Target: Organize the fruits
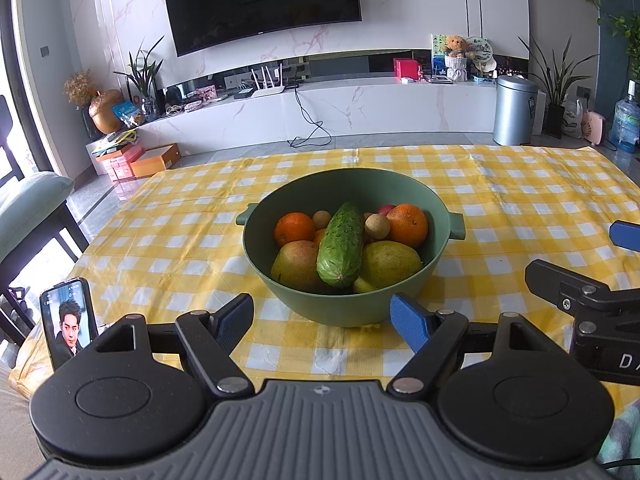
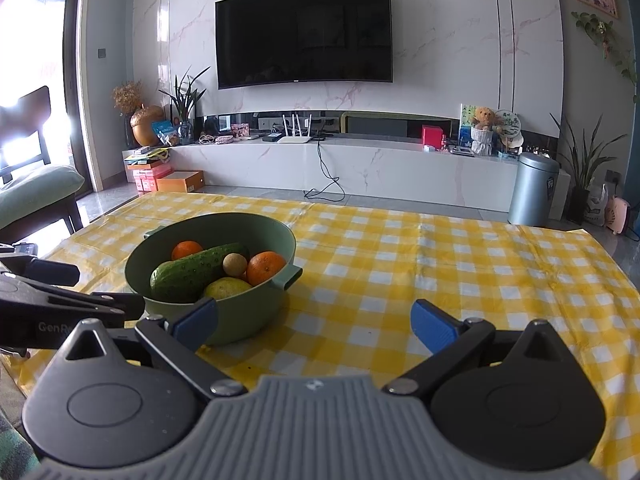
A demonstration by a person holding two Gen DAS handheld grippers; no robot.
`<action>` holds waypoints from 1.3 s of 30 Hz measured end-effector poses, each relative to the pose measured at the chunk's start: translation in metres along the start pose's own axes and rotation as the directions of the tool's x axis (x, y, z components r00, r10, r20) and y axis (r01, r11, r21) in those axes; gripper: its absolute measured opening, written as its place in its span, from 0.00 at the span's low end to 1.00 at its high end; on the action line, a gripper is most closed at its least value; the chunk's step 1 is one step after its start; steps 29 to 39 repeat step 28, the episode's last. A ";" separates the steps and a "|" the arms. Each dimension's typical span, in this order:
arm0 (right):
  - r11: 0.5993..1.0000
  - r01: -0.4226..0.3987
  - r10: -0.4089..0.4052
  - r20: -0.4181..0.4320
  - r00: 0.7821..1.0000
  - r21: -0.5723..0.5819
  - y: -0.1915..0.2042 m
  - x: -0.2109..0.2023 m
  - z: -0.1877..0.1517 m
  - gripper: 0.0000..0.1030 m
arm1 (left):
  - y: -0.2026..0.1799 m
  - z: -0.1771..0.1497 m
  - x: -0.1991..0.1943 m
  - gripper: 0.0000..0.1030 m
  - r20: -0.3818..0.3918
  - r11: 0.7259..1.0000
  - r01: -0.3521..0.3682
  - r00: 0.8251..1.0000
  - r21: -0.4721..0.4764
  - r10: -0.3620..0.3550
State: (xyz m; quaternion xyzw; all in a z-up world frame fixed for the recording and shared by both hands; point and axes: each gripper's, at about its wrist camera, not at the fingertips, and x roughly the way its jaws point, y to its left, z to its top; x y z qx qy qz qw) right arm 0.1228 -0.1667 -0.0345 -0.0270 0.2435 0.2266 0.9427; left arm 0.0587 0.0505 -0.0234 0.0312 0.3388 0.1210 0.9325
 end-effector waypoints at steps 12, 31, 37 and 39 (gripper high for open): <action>1.000 -0.004 0.004 -0.007 1.000 0.004 0.001 0.001 -0.001 0.96 | 0.002 0.001 0.000 0.89 -0.003 1.000 -0.009 1.000 -0.007 0.009; 1.000 -0.006 0.007 -0.015 1.000 0.004 0.001 0.003 -0.003 0.96 | -0.001 0.004 -0.003 0.89 -0.004 1.000 -0.011 1.000 -0.002 0.011; 1.000 -0.006 0.007 -0.015 1.000 0.004 0.001 0.003 -0.003 0.96 | -0.001 0.004 -0.003 0.89 -0.004 1.000 -0.011 1.000 -0.002 0.011; 1.000 -0.006 0.007 -0.015 1.000 0.004 0.001 0.003 -0.003 0.96 | -0.001 0.004 -0.003 0.89 -0.004 1.000 -0.011 1.000 -0.002 0.011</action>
